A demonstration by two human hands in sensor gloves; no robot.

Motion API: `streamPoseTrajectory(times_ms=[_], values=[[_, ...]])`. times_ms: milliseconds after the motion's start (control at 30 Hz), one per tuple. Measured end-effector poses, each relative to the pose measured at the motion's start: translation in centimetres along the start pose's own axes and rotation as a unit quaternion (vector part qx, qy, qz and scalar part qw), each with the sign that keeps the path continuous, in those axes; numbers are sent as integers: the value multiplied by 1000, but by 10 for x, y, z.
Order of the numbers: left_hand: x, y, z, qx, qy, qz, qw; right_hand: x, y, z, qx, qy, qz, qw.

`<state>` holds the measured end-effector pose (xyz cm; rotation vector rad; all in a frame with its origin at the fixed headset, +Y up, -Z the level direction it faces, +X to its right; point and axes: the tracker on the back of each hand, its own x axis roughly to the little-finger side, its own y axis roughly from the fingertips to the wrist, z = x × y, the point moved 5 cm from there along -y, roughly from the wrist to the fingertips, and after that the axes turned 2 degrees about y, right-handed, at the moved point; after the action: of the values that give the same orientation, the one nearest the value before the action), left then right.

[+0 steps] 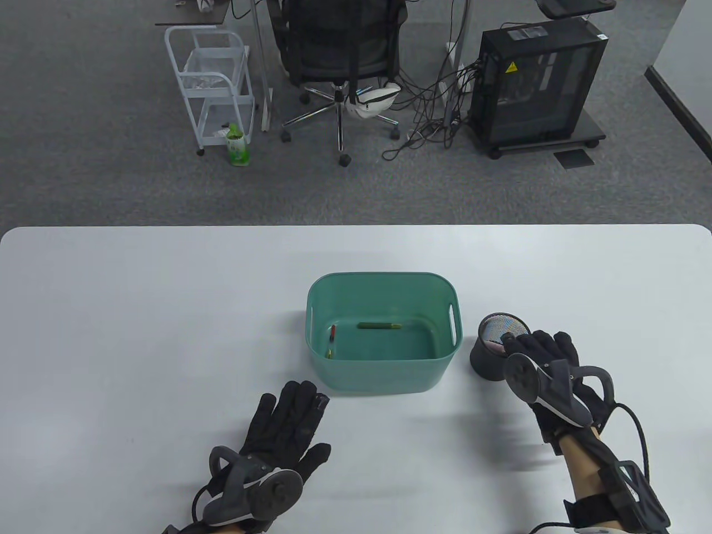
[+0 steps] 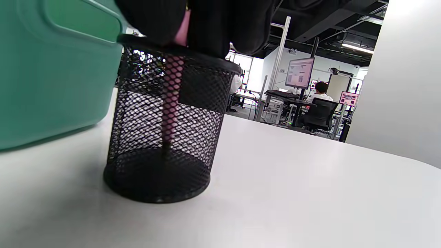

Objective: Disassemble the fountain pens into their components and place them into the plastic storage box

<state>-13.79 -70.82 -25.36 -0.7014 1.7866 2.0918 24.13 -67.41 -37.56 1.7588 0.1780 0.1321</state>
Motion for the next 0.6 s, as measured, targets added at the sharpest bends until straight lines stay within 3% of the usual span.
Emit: streamPoseTrajectory(times_ms=[333,600], values=[[0,0,0,0,1,0,1000,-4,-1,-16,42,10,-5,999],[0,0,0,1,1,-1,1000,2,20,-60,109,-5,-8,994]])
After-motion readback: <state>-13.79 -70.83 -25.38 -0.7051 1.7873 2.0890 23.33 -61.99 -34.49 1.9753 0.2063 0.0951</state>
